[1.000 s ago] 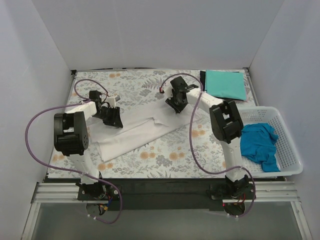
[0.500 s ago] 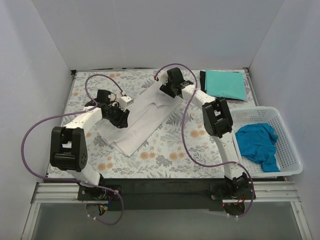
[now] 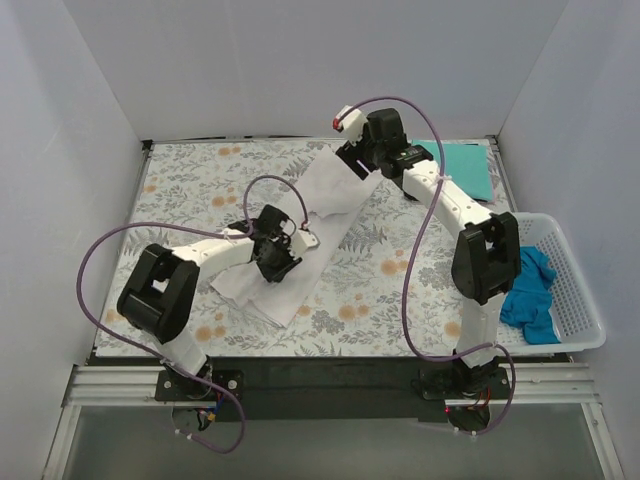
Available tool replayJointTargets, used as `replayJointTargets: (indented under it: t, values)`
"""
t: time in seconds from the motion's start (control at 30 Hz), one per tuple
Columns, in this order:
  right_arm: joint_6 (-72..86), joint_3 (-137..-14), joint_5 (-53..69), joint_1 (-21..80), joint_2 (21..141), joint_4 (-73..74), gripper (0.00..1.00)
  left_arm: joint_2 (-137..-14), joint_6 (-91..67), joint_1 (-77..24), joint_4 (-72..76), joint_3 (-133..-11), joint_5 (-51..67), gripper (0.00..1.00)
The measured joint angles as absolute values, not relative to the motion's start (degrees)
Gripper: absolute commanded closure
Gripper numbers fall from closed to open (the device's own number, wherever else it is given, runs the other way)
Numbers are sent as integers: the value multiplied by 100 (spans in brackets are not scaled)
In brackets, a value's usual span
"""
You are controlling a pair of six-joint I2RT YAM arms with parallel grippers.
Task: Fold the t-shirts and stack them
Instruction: Fold the tshirt
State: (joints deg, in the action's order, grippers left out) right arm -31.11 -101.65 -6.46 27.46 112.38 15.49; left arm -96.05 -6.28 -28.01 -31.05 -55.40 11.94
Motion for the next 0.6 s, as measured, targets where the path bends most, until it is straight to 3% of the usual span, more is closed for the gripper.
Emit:
replayJointTargets:
  t: [0.17, 0.3, 0.43, 0.6]
  values:
    - [-2722, -9828, -86, 2174, 11126, 2316, 18, -9793, -1330, -4501, -3275, -5819, 1227, 75]
    - [-2558, -9542, 314, 1774, 11126, 2921, 23, -10291, -2018, -5140, -3503, -6486, 2169, 73]
    - [-2451, -9376, 825, 1702, 11124, 3293, 32, -10099, -2543, -4729, -3430, -6628, 2921, 71]
    - [-2217, -9174, 1516, 1865, 11115, 3485, 47, -9708, -3059, -3454, -3096, -7017, 3369, 72]
